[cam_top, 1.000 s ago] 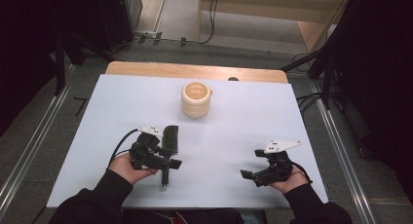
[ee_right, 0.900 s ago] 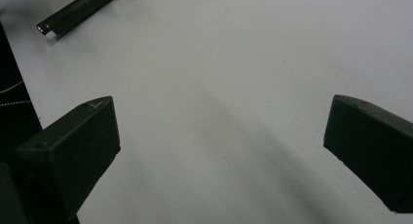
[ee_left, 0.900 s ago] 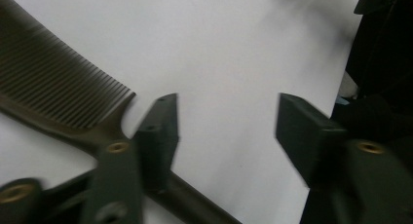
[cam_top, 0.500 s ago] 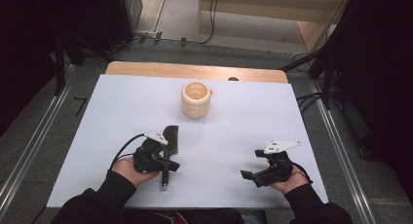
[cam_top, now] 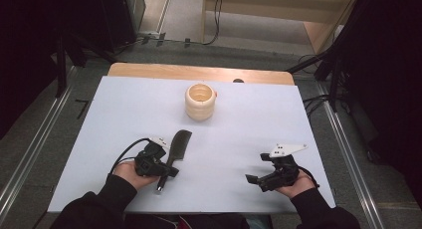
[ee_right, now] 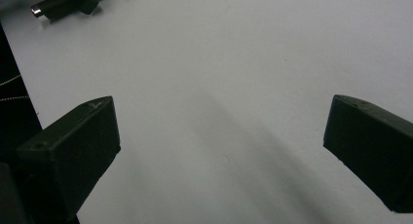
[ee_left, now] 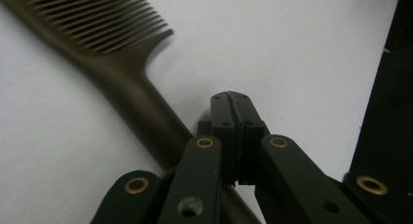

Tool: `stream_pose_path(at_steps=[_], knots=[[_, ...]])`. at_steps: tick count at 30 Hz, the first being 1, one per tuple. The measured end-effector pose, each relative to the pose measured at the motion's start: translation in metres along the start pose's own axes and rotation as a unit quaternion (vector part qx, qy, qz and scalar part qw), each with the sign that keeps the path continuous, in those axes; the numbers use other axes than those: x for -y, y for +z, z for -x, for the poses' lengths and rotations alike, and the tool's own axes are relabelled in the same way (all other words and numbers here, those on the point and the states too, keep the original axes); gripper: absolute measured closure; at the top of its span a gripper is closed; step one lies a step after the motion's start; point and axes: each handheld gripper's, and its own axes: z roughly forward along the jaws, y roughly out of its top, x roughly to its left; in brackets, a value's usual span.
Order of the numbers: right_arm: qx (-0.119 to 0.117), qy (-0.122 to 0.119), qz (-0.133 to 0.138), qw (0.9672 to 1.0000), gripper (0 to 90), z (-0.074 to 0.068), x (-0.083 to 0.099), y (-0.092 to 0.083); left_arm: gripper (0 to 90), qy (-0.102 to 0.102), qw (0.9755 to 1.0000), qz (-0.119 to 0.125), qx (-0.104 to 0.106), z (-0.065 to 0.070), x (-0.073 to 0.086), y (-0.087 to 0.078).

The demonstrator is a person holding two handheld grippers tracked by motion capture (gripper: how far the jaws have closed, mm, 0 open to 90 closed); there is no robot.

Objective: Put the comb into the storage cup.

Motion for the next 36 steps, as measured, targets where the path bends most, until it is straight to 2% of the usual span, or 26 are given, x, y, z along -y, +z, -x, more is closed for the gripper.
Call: stream_pose_path(at_steps=[8,16,20,22,26,27,28,32,36], knots=[[0.002,-0.001,-0.003,1.0,0.0,0.0,0.0,0.0,89.7,-0.012,0.9999,-0.003,-0.007,-0.007,0.002,-0.004],[0.001,-0.001,-0.004,1.0,0.0,0.0,0.0,0.001,89.6,-0.015,0.9998,-0.001,-0.016,-0.012,0.003,-0.008],[0.0,-0.001,-0.006,1.0,0.0,0.0,0.0,0.001,82.7,-0.014,0.9999,0.005,0.002,-0.01,0.003,-0.01],[0.0,-0.001,-0.005,1.0,0.0,0.0,0.0,0.001,78.7,-0.009,0.9999,0.012,0.004,-0.007,0.003,-0.014],[0.0,-0.002,-0.006,1.0,0.0,0.0,0.0,0.001,69.2,0.009,0.9996,0.027,0.008,-0.002,0.003,-0.023],[0.001,-0.002,-0.007,1.0,0.0,0.0,0.0,0.001,65.1,0.014,0.9993,0.033,0.007,-0.002,0.003,-0.025],[0.001,-0.002,-0.007,1.0,0.0,0.0,0.0,0.001,65.1,0.016,0.9991,0.038,0.007,-0.001,0.003,-0.027],[0.001,-0.004,-0.007,1.0,0.0,0.0,0.001,0.001,55.8,0.026,0.9976,0.064,0.007,0.0,0.004,-0.037],[0.0,-0.003,-0.006,1.0,0.0,0.0,0.001,0.001,48.7,0.031,0.9956,0.088,-0.004,0.002,0.008,-0.046]])
